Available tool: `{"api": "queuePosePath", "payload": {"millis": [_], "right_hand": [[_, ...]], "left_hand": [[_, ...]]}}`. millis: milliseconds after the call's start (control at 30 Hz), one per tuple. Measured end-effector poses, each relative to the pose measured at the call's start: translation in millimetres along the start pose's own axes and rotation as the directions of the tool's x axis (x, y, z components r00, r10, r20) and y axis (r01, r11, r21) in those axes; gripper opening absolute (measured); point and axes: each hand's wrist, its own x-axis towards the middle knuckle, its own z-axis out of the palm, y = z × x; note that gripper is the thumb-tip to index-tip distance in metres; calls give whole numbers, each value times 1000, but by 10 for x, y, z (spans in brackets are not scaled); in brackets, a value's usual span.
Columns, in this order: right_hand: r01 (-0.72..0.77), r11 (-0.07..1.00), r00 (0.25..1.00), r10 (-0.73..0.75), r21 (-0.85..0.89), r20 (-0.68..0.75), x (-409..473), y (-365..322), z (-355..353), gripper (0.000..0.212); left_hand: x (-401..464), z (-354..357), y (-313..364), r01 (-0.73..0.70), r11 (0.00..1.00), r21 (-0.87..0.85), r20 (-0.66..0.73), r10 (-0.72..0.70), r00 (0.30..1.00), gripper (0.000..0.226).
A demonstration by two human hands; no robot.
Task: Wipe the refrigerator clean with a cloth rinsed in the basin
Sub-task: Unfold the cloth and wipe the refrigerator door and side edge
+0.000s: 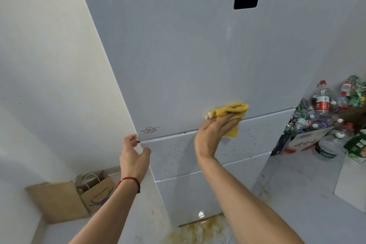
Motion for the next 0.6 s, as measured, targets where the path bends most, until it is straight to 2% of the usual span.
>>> {"api": "queuePosePath", "payload": {"millis": [100,200,267,333,367,433,500,533,600], "right_hand": [[245,962,968,-237,-118,76,-517,38,246,67],[471,849,879,-428,-240,212,-933,59,310,86],[584,763,798,-477,-278,369,-1185,118,305,78],[676,681,717,-519,-282,465,-1299,182,233,63],[743,610,651,-564,-275,509,-1294,195,184,63],[884,418,452,-643,-211,619,-1201,236,56,61],[940,321,307,-643,-117,702,-1000,258,-116,58],[946,309,285,-642,-101,712,-839,281,-227,56],[918,359,370,-631,-167,682,-466,367,-528,52]], "left_hand": [[62,-43,-40,-19,1000,-6,17,19,1000,37],[54,-59,-33,-43,999,-4,-10,43,999,32],[18,-96,-39,-48,999,-15,-10,48,999,32],[-71,-154,-75,-80,997,-2,8,80,997,33],[-127,-190,-96,-95,995,7,14,95,995,32],[-258,-248,-130,-113,994,6,11,113,994,31],[-341,-276,-155,-125,992,1,-1,125,992,31],[-360,-266,-164,-122,993,-8,-16,121,992,30],[-356,-219,-158,-119,993,-16,-34,118,992,29]]}}
